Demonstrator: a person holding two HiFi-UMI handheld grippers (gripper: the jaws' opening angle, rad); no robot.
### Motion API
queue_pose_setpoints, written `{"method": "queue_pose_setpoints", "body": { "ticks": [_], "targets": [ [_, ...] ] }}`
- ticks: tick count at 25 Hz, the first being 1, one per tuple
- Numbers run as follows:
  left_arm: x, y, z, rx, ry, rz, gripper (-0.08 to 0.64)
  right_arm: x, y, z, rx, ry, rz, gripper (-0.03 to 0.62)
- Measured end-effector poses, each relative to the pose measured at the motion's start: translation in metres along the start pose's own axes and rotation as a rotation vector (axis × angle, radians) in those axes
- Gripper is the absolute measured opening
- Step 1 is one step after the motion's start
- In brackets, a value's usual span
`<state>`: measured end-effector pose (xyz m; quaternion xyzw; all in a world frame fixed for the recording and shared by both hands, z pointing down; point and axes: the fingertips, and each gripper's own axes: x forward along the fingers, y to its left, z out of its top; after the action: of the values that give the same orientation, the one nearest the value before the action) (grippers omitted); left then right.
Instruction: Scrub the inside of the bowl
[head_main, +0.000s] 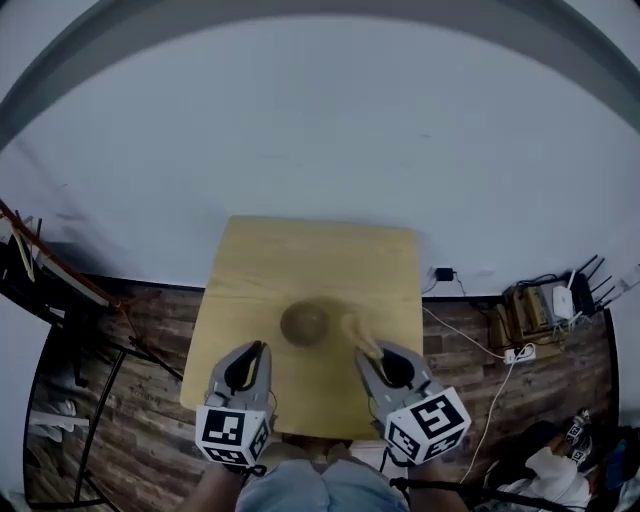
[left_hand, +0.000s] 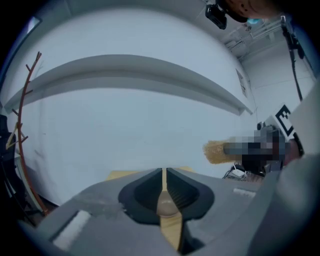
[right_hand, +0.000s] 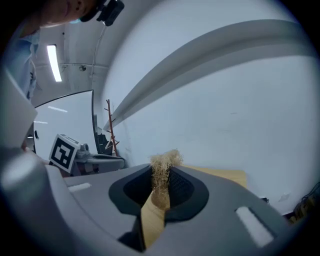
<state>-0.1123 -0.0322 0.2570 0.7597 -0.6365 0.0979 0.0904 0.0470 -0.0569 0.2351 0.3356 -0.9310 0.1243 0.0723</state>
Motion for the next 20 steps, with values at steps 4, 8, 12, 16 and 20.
{"method": "queue_pose_setpoints", "body": {
  "ticks": [4, 8, 12, 16, 20],
  "targets": [
    [-0.019, 0.007, 0.01, 0.008, -0.023, -0.001, 0.021, 0.008, 0.018, 0.011, -0.035, -0.019, -0.03, 0.063],
    [-0.032, 0.008, 0.017, 0.035, -0.049, -0.041, 0.02, 0.012, 0.039, 0.019, -0.078, -0.04, -0.086, 0.063],
    [-0.046, 0.016, 0.025, 0.065, -0.101, -0.043, 0.021, 0.015, 0.061, 0.017, -0.129, -0.032, -0.136, 0.058],
    [-0.049, 0.016, 0.026, 0.054, -0.127, -0.083, 0.021, 0.011, 0.072, 0.016, -0.146, -0.025, -0.177, 0.057],
    [-0.049, 0.014, 0.027, 0.02, -0.137, -0.113, 0.021, 0.002, 0.072, 0.016, -0.138, -0.036, -0.223, 0.058]
  ]
}}
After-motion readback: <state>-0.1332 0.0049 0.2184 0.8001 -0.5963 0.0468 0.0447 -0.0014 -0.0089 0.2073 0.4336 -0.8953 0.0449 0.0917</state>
